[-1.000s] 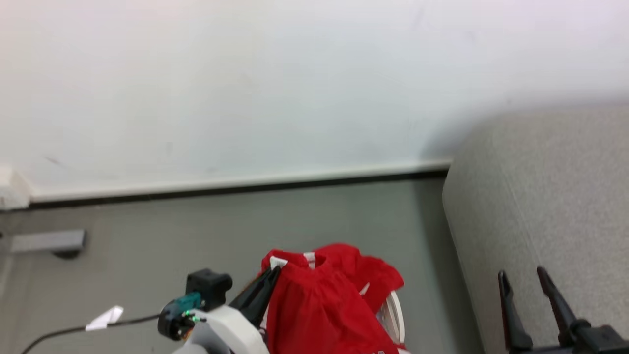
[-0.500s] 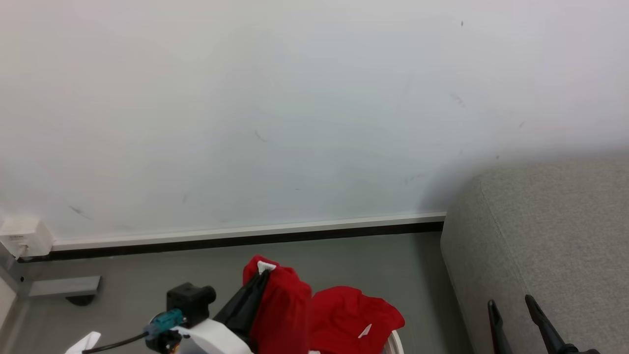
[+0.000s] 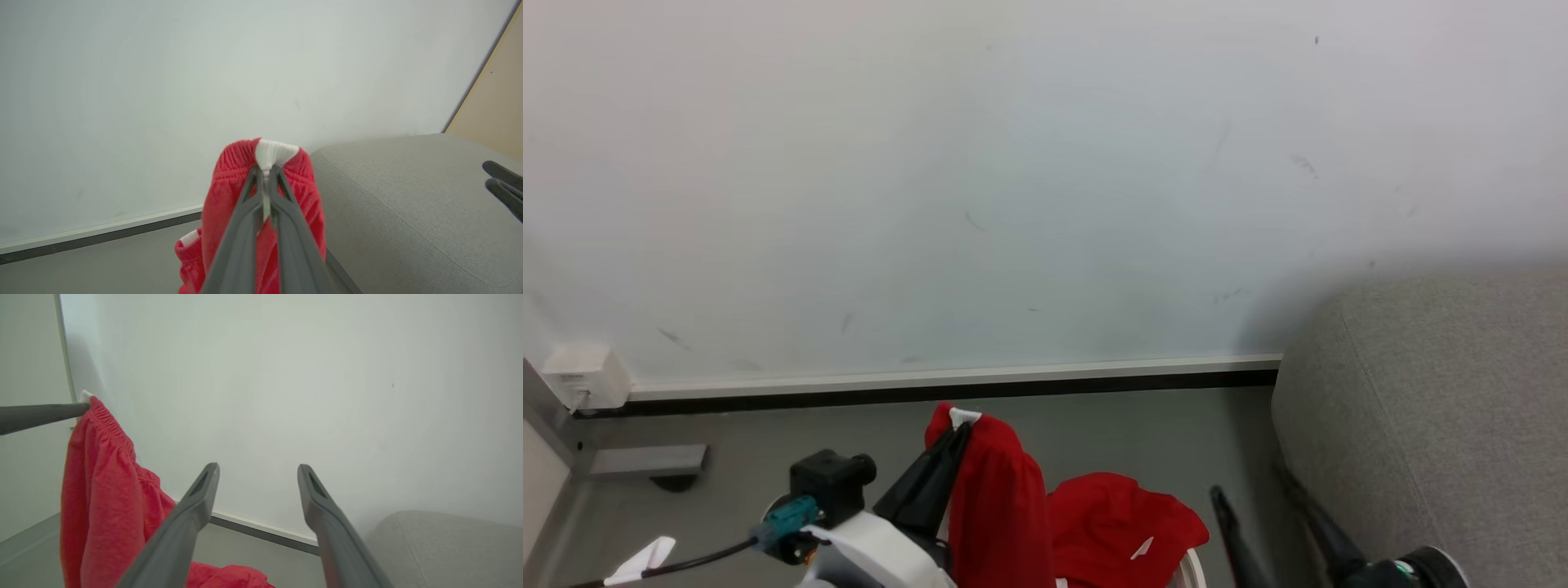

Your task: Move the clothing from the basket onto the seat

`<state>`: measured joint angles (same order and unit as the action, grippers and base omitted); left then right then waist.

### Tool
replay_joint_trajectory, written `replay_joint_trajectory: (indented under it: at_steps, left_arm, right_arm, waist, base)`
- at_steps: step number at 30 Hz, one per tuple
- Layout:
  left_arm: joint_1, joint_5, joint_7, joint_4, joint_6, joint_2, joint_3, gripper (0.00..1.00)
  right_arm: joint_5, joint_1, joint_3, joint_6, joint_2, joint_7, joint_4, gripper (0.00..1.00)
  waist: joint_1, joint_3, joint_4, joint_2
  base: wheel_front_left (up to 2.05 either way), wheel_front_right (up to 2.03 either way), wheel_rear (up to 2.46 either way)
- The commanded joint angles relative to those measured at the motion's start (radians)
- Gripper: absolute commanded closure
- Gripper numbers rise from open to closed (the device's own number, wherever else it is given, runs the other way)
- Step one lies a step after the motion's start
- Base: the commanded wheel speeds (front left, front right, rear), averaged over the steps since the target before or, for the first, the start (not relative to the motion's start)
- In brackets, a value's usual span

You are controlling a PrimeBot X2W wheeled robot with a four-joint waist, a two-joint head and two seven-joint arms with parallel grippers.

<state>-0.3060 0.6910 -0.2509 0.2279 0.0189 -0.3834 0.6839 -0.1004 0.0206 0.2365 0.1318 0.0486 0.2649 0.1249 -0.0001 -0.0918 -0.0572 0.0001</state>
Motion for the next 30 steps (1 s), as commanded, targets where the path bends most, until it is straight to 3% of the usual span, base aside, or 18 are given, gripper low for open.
replay_joint_trajectory:
  at_steps: [1,12,19,23,24,25,29,30]
  left_arm:
    - [-0.015,-0.013,0.007,-0.017,0.005,-0.003,0.000,1.00]
    - [-0.037,-0.034,0.045,-0.101,0.010,0.014,0.040,1.00]
    - [-0.053,-0.041,0.077,-0.155,0.005,0.036,0.082,1.00]
    - [-0.056,-0.039,0.093,-0.187,0.000,0.043,0.099,1.00]
    - [-0.057,-0.039,0.097,-0.193,0.000,0.044,0.103,1.00]
    - [-0.057,-0.040,0.100,-0.197,0.001,0.044,0.106,1.00]
    - [-0.046,-0.032,0.091,-0.208,0.008,0.044,0.102,0.99]
    - [-0.040,-0.032,0.088,-0.204,0.010,0.042,0.102,0.83]
  right_arm:
    - [0.008,-0.033,0.069,-0.002,0.006,-0.001,0.002,0.00]
    - [-0.034,-0.234,0.355,-0.002,0.010,-0.001,0.115,0.00]
    - [0.013,-0.323,0.387,-0.002,0.003,-0.001,0.248,0.00]
    - [-0.043,-0.329,0.421,-0.002,0.002,-0.001,0.299,0.00]
    - [-0.072,-0.329,0.433,-0.002,0.003,-0.001,0.319,0.57]
    - [-0.099,-0.330,0.442,-0.002,0.004,-0.001,0.339,1.00]
    - [-0.214,-0.349,0.432,-0.002,0.004,-0.001,0.355,1.00]
    - [-0.238,-0.348,0.421,-0.002,0.003,-0.001,0.352,1.00]
  waist:
    - [0.0001,0.002,0.007,-0.0001]
    - [0.0001,0.001,0.027,-0.0001]
    - [0.0001,0.004,0.043,-0.0001]
    - [0.0001,0.004,0.053,-0.0001]
    - [0.0001,0.004,0.056,-0.0001]
    - [0.0001,0.003,0.058,-0.0001]
    - [0.0001,0.003,0.057,-0.0001]
    - [0.0001,0.003,0.054,-0.0001]
  base:
    - [0.00,0.00,0.00]
    - [0.00,0.00,0.00]
    - [0.00,0.00,0.00]
    - [0.00,0.00,0.00]
    - [0.00,0.00,0.00]
    - [0.00,0.00,0.00]
    - [0.00,0.00,0.00]
    - [0.00,0.00,0.00]
